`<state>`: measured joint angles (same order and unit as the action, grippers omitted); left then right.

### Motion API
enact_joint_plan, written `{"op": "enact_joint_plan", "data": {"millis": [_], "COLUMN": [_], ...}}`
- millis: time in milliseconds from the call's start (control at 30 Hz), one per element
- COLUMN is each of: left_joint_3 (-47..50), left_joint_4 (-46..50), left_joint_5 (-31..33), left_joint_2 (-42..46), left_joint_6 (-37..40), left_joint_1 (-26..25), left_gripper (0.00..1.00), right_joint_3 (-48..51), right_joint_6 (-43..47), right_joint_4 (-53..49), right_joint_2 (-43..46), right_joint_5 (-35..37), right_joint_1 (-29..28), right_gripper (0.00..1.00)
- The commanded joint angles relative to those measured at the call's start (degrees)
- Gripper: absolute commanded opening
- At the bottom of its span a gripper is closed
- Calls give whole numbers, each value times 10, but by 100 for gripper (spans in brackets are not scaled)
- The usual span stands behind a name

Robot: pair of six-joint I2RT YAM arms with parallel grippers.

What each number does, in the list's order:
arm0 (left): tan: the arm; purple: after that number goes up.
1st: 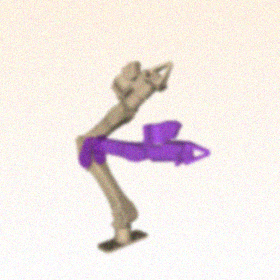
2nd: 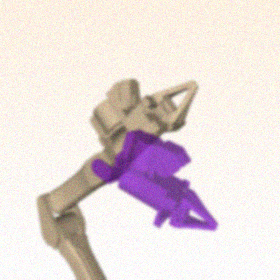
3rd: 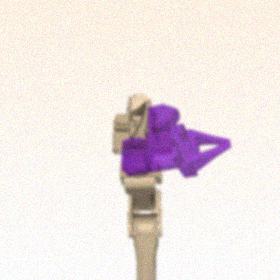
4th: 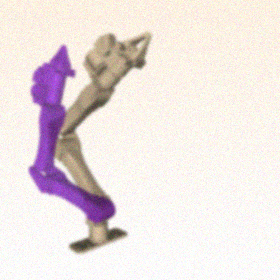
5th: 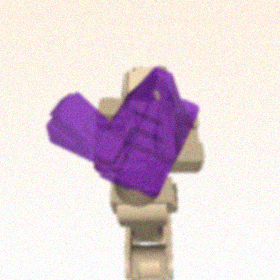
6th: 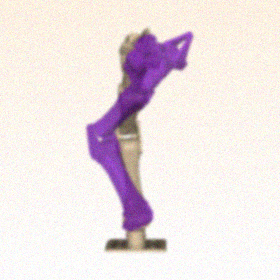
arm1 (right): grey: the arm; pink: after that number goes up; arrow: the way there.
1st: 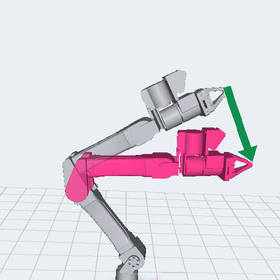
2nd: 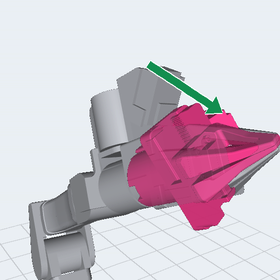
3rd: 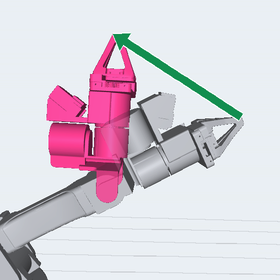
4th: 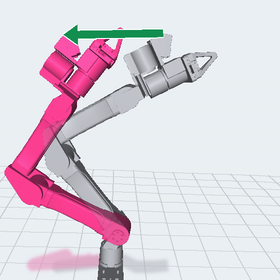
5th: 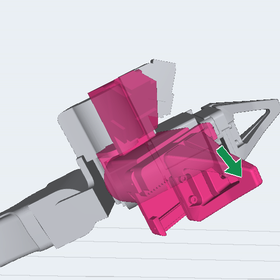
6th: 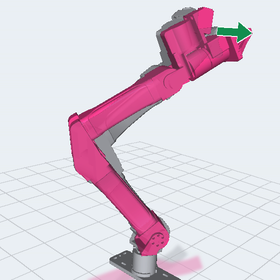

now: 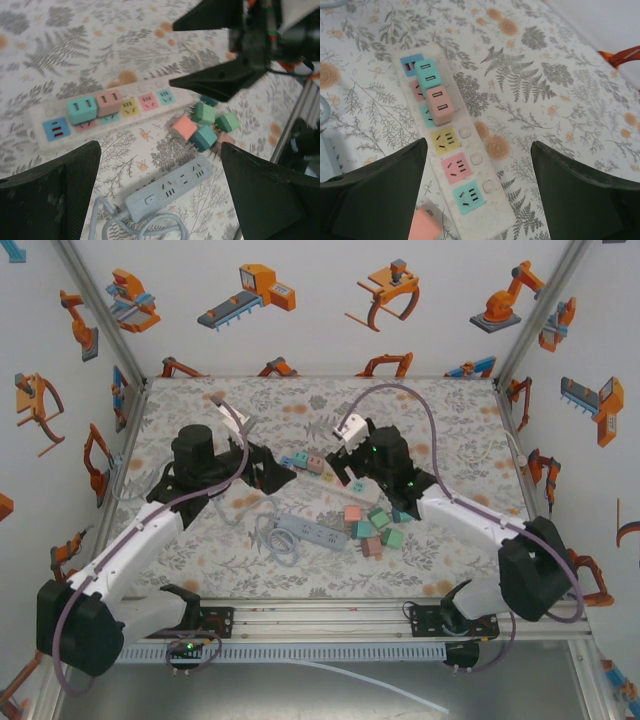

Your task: Pull the plug off the socket

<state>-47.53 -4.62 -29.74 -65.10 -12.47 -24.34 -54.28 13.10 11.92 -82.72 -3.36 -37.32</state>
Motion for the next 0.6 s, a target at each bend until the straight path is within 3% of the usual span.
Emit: {"op": "enact_joint_plan", "data": {"millis": [0, 200, 333, 567], "left_joint_3": [-49, -128, -189, -242], "left_joint_4": [47, 196, 282, 319], "left_joint_5": [121, 225, 260, 289], "left_joint_2": [-28, -133, -214, -307], "left_joint_6": [-141, -235, -234, -263], "left_joint_1": [15, 35, 36, 41], "left_gripper": [100, 93, 92, 82], "right_joint_3": [-105, -245, -306, -349], "right_joint_6": [5, -3, -3, -7], "right_joint_4": [-106, -221, -265, -292], "right_joint_2": [-52, -167, -221, -281], "right_joint_5": [-53, -48, -54, -96], "right_joint_1": [3, 5, 5, 5], "right_gripper": [76, 76, 76, 75]}}
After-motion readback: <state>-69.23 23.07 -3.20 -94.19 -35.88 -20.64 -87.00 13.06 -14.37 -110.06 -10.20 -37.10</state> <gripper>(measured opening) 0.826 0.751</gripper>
